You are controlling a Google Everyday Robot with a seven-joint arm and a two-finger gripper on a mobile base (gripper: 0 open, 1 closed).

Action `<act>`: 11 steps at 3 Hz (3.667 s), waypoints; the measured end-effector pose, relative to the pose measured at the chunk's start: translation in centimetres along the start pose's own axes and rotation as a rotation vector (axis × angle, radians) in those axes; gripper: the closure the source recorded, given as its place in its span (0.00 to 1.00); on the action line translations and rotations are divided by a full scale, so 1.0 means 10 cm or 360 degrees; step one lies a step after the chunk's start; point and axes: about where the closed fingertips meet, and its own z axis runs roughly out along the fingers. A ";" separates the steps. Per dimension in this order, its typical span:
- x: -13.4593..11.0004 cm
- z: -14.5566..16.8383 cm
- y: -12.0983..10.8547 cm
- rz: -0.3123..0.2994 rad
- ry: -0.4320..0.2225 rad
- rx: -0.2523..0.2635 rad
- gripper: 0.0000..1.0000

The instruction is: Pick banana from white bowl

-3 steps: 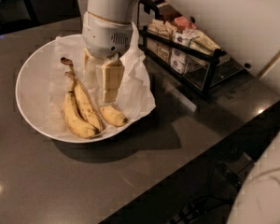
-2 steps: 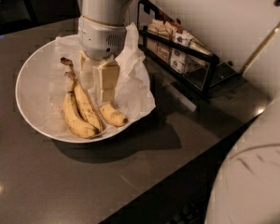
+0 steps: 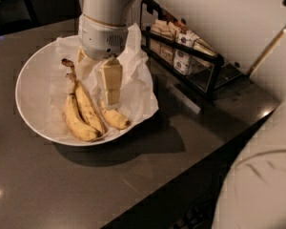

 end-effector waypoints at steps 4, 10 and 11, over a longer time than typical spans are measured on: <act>-0.10 0.22 -0.24 -0.0415 0.0375 -0.0119 0.27; 0.05 0.21 0.05 -0.0381 0.0463 0.0005 0.38; 0.06 0.19 0.04 -0.0464 0.0499 0.0023 0.39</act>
Offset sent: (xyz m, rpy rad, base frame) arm -0.0192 -0.0169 -0.0049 -0.2377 -0.0476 0.2698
